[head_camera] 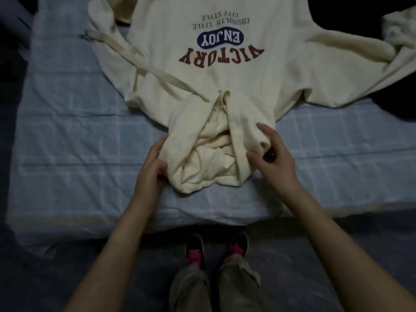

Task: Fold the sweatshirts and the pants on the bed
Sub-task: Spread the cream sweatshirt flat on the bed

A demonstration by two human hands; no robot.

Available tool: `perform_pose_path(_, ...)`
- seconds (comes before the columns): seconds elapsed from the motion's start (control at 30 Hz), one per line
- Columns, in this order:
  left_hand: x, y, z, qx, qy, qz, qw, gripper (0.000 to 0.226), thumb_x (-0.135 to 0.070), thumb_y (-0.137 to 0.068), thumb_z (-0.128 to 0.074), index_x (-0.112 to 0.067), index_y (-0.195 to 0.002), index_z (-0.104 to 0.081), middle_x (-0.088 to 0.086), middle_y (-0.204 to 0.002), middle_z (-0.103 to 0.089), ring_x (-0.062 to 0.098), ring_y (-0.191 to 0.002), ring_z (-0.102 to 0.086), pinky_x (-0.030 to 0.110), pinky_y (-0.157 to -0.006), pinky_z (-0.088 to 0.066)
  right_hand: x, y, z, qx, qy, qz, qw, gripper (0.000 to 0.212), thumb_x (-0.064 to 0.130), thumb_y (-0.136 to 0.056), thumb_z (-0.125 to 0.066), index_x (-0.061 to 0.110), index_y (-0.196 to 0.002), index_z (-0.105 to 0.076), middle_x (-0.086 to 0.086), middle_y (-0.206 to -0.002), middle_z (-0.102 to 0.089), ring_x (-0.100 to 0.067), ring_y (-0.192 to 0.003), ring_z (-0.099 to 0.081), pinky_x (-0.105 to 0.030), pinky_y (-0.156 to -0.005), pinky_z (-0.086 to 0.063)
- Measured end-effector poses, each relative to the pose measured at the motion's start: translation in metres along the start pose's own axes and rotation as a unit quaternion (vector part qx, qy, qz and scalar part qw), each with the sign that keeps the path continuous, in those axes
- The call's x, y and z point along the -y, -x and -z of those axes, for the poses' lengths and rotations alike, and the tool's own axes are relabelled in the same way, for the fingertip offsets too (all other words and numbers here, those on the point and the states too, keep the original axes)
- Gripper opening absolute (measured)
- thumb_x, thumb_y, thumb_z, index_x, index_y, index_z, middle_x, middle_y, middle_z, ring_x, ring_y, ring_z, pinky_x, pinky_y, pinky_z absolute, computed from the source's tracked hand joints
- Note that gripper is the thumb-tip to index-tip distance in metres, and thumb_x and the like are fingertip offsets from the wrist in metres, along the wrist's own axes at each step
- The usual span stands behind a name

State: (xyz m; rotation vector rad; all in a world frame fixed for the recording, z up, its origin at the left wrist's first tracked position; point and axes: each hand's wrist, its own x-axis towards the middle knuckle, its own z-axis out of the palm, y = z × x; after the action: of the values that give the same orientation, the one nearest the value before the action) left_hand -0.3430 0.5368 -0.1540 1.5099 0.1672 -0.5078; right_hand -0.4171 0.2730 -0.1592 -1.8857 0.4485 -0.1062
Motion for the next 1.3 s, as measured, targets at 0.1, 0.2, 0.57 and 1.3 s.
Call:
perform_pose_path(0.1, -0.007, 0.015, 0.005, -0.01, -0.112, -0.023, 0.993, 0.048, -0.007, -0.082, -0.058, -0.024, -0.128, -0.055, 0.01, -0.127, -0.062, 0.009, -0.106, -0.061, 0.024, -0.089, -0.048, 0.021, 0.013, 0.004, -0.013, -0.055, -0.021, 0.998, 0.047, 0.011, -0.088, -0.073, 0.019, -0.131, -0.057, 0.006, -0.125, -0.062, 0.0, -0.109, -0.059, -0.016, -0.085, -0.05)
perform_pose_path(0.2, -0.014, 0.035, 0.011, -0.01, -0.145, -0.056, 0.988, 0.041, -0.002, -0.089, -0.065, -0.023, -0.123, -0.057, -0.008, -0.095, -0.07, -0.01, -0.075, -0.063, 0.007, -0.065, -0.047, 0.034, 0.036, 0.023, -0.059, -0.041, -0.043, 0.996, 0.027, 0.021, -0.085, -0.077, 0.025, -0.11, -0.067, 0.011, -0.088, -0.068, 0.004, -0.072, -0.062, -0.012, -0.063, -0.049)
perform_pose_path(0.57, 0.004, 0.028, 0.016, -0.005, -0.289, -0.035, 0.957, 0.058, -0.031, -0.075, -0.055, -0.044, -0.131, -0.048, -0.002, -0.108, -0.062, 0.013, -0.096, -0.058, 0.021, -0.081, -0.042, -0.004, 0.039, 0.035, 0.021, 0.167, -0.099, 0.981, 0.052, 0.043, -0.098, -0.053, 0.042, -0.147, -0.037, 0.0, -0.133, -0.051, -0.01, -0.111, -0.05, -0.027, -0.093, -0.037)
perform_pose_path(1.3, -0.005, -0.056, -0.022, -0.066, -0.091, -0.002, 0.994, 0.033, -0.02, -0.096, -0.055, -0.04, -0.124, -0.057, -0.001, -0.122, -0.062, 0.012, -0.11, -0.059, 0.027, -0.095, -0.05, -0.013, -0.045, 0.034, -0.018, 0.038, -0.094, 0.995, 0.054, 0.03, -0.097, -0.055, 0.04, -0.148, -0.039, 0.002, -0.15, -0.041, -0.005, -0.125, -0.044, -0.025, -0.112, -0.035)
